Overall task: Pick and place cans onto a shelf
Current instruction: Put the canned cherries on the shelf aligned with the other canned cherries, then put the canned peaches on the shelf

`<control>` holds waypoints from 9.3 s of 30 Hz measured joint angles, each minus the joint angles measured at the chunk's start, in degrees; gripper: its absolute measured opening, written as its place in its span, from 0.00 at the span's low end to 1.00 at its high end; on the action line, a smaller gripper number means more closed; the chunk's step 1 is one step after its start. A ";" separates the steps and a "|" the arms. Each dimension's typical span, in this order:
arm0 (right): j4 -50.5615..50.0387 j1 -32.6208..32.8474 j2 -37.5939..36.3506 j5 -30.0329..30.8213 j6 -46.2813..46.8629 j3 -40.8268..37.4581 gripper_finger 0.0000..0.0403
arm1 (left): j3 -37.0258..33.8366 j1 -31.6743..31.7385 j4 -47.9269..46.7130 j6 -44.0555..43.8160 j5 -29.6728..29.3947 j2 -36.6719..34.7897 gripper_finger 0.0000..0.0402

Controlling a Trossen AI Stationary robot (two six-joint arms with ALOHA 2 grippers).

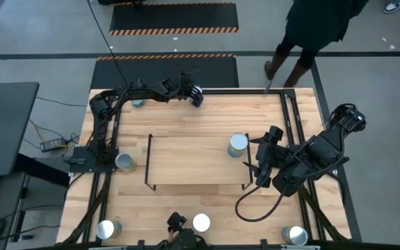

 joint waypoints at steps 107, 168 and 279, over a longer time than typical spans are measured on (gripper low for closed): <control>7.37 11.32 0.02 -1.53 -6.33 0.00 0.87 | 19.06 -50.50 -21.80 -2.40 -10.21 -10.76 0.85; 11.81 -0.15 7.48 -4.65 -15.59 0.00 0.87 | 19.98 -55.42 -43.15 0.35 -35.67 -19.66 0.71; 13.08 14.56 14.54 -22.52 7.46 -5.84 0.87 | 8.23 -73.84 -11.99 2.44 -20.95 -16.11 0.71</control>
